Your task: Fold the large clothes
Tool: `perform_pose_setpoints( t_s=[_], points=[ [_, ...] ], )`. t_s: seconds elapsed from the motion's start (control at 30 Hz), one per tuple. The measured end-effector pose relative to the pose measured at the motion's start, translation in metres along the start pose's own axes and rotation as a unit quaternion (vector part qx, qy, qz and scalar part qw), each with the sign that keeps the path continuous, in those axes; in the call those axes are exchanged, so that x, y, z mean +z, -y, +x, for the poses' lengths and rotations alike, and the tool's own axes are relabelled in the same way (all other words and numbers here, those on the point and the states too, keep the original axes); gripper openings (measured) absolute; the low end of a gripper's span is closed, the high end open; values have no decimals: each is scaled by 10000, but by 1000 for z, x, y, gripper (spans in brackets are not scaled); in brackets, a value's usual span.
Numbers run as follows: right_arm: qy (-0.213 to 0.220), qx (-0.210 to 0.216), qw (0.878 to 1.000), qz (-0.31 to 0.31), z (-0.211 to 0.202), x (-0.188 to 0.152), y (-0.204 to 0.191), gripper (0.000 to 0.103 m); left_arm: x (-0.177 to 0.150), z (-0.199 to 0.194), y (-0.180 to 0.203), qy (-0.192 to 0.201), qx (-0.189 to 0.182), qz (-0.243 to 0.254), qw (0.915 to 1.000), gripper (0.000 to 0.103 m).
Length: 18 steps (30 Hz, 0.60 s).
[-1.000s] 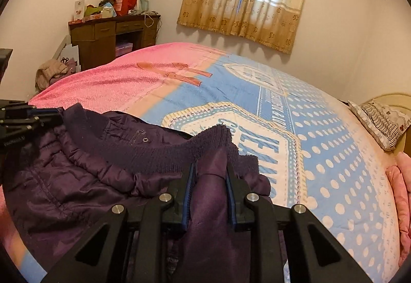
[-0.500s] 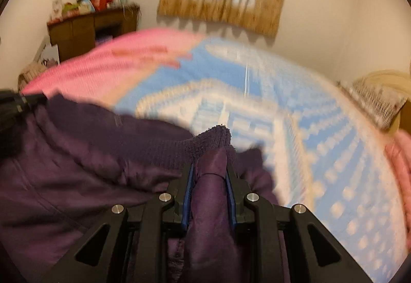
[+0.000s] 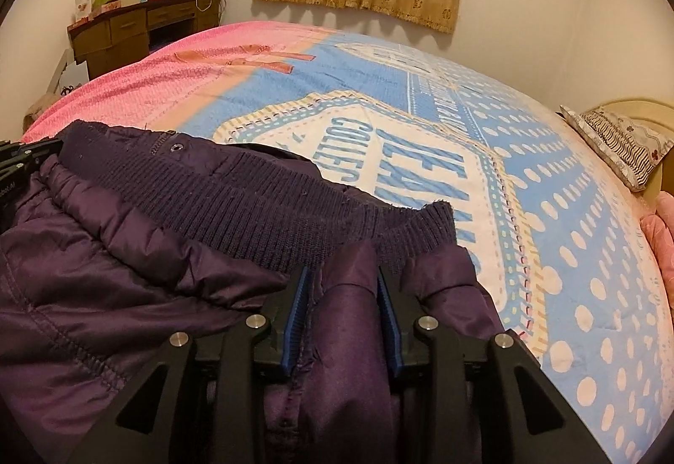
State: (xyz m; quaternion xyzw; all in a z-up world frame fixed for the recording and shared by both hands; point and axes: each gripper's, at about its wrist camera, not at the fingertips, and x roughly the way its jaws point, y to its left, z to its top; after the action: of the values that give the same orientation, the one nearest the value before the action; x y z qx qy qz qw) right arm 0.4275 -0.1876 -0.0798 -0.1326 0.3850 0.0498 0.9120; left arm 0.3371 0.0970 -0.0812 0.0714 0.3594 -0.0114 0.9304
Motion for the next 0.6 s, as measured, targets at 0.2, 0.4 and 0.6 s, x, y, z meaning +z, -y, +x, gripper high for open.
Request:
perform_pose_setpoints(
  t_s=[0.2,0.4,0.6],
  points=[
    [-222,-96,9997,61,-20,15,2,42,-1,2,5,-67,146,136,9998,4],
    [777,587,9920,798,-76,32,-22,81,0,1,3,-72,144,102,9998,5],
    [223,502,9920,1137,-24,24,-25,81,16,-56,-10,467,-93,-342,9983,59]
  ],
)
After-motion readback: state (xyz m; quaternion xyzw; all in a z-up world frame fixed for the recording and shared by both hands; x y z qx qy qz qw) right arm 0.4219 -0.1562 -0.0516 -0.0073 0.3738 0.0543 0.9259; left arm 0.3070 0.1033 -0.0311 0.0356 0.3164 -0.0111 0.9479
